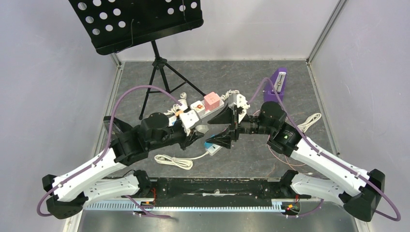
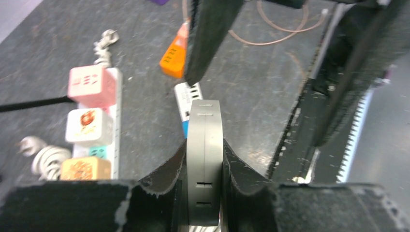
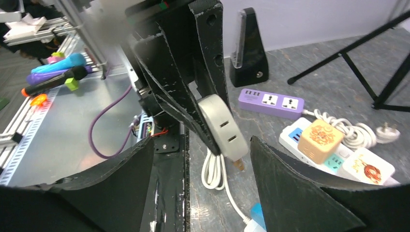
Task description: Insert the plug
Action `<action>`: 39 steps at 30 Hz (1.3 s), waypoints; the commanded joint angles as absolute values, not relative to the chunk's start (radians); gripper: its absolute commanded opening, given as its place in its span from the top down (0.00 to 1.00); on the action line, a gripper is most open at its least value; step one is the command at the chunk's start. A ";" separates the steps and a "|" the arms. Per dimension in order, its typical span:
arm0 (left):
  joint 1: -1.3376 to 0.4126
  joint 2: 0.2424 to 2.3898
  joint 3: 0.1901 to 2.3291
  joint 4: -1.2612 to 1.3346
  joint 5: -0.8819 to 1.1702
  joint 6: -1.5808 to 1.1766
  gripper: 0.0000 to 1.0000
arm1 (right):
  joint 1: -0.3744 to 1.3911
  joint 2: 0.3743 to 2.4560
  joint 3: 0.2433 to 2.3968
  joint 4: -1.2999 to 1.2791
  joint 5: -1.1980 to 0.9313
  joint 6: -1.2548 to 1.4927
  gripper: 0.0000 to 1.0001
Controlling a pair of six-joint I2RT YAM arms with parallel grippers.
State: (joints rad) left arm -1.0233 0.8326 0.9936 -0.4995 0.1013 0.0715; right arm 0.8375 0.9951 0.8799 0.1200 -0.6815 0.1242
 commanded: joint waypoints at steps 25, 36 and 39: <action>-0.239 1.172 0.964 -0.575 0.092 0.388 0.98 | 0.796 0.985 0.781 -0.044 -0.216 0.233 0.20; -0.149 1.415 1.079 -0.827 0.144 0.549 0.98 | 0.795 0.929 0.717 -0.037 -0.207 0.220 0.18; -0.149 1.477 1.125 -0.904 0.080 0.542 0.98 | 0.795 0.937 0.722 -0.040 -0.203 0.225 0.18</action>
State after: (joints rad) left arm -0.1509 1.4246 1.0458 -0.7692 0.1291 0.4808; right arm 0.8001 0.9451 0.7216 -0.0700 -0.2253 0.2245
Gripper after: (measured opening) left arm 0.275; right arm 0.816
